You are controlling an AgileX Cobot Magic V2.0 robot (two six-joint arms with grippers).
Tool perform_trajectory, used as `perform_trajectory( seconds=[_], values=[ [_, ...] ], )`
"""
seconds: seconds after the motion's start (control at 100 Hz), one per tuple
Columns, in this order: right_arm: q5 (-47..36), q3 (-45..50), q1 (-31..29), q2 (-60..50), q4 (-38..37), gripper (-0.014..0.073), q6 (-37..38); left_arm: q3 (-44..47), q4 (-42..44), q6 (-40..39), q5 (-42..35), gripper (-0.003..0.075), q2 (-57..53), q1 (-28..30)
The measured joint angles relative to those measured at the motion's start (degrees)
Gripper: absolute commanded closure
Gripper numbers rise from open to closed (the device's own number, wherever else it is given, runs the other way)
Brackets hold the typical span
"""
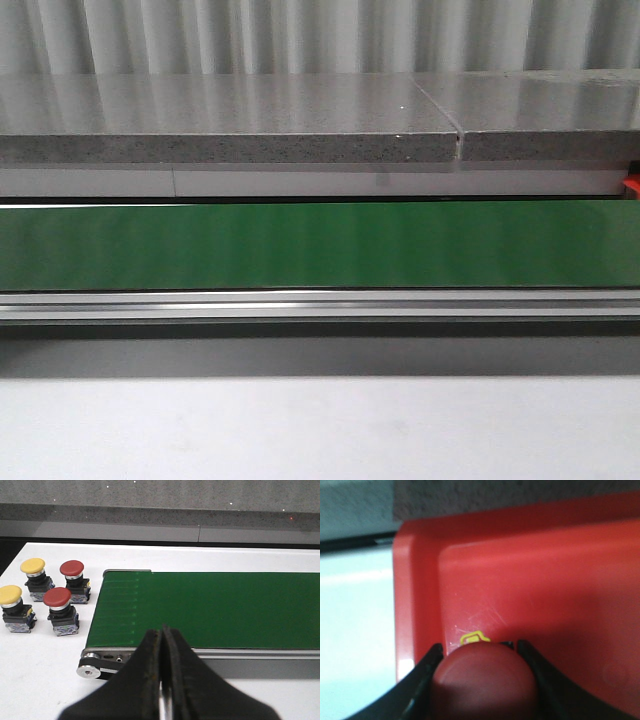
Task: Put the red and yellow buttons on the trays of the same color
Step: 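Lower the red button into the red tray and open the right gripper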
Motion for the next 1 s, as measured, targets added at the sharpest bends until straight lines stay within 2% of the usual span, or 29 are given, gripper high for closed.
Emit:
perform_trajectory(
  seconds=[0.05, 0.11, 0.27, 0.34, 0.59, 0.84, 1.0],
  values=[
    [0.1, 0.0, 0.0, 0.6, 0.0, 0.0447, 0.0, 0.0, 0.0, 0.0, 0.0, 0.0741, 0.0, 0.0],
    [0.1, 0.0, 0.0, 1.1, 0.0, 0.0382, 0.0, 0.0, 0.0, 0.0, 0.0, 0.0741, 0.0, 0.0],
    [0.1, -0.1, 0.0, 1.1, 0.2, 0.0083, 0.0, 0.0, 0.0, 0.0, 0.0, 0.0741, 0.0, 0.0],
    [0.1, -0.1, 0.0, 1.1, 0.2, 0.0020, 0.0, 0.0, 0.0, 0.0, 0.0, 0.0741, 0.0, 0.0],
    [-0.1, -0.1, 0.0, -2.2, 0.4, 0.0017, 0.0, 0.0, 0.0, 0.0, 0.0, 0.0741, 0.0, 0.0],
    [1.4, -0.1, 0.1, -12.3, 0.5, 0.0021, 0.0, 0.0, 0.0, 0.0, 0.0, 0.0741, 0.0, 0.0],
    [3.8, 0.5, 2.3, -19.9, 0.5, 0.0021, 0.4, 0.0, 0.0, 0.0, 0.0, 0.0741, 0.0, 0.0]
  ],
)
